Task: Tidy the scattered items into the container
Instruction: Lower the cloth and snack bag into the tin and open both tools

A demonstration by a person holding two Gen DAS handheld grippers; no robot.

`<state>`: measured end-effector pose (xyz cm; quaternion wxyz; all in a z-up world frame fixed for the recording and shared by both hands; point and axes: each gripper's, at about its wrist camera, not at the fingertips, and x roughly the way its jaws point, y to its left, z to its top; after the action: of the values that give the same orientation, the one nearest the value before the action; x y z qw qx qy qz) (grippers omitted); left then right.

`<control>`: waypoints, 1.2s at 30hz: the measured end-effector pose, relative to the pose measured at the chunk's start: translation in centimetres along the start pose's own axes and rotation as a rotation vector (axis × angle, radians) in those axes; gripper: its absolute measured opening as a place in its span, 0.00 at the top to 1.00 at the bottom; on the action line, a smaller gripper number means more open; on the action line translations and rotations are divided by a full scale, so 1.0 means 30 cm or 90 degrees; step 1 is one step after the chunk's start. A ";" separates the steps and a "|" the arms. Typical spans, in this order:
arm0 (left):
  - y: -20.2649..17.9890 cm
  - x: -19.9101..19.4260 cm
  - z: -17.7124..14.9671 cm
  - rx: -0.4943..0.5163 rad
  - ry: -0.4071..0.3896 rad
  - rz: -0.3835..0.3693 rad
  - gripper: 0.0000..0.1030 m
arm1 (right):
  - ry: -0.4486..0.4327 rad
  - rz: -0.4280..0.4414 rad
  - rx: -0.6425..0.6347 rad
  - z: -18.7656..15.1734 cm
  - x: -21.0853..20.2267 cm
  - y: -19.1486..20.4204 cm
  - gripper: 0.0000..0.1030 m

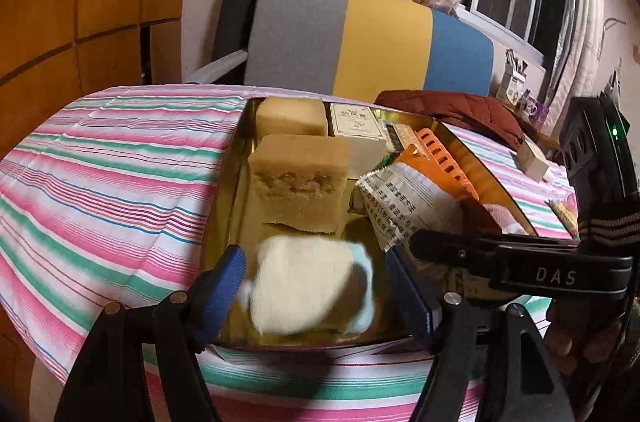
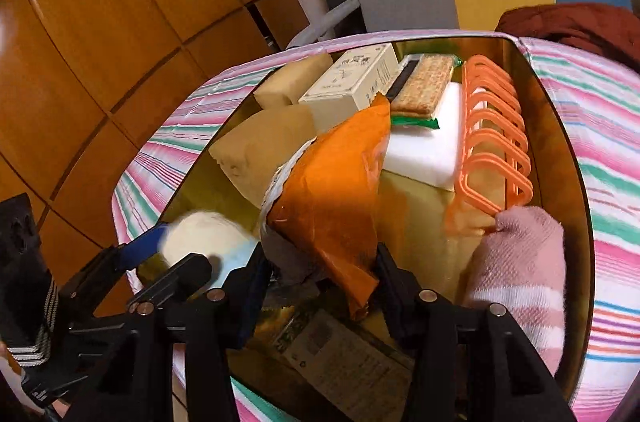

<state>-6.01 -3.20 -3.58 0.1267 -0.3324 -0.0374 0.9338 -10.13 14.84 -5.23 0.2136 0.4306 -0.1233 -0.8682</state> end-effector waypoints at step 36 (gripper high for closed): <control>-0.030 -0.002 -0.010 0.023 0.006 0.014 0.42 | -0.042 0.005 -0.040 -0.042 -0.054 0.049 0.78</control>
<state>-5.60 -2.34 -3.63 0.1223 -0.3347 -0.0163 0.9342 -7.87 14.30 -4.27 0.2262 0.3940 -0.1048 -0.8846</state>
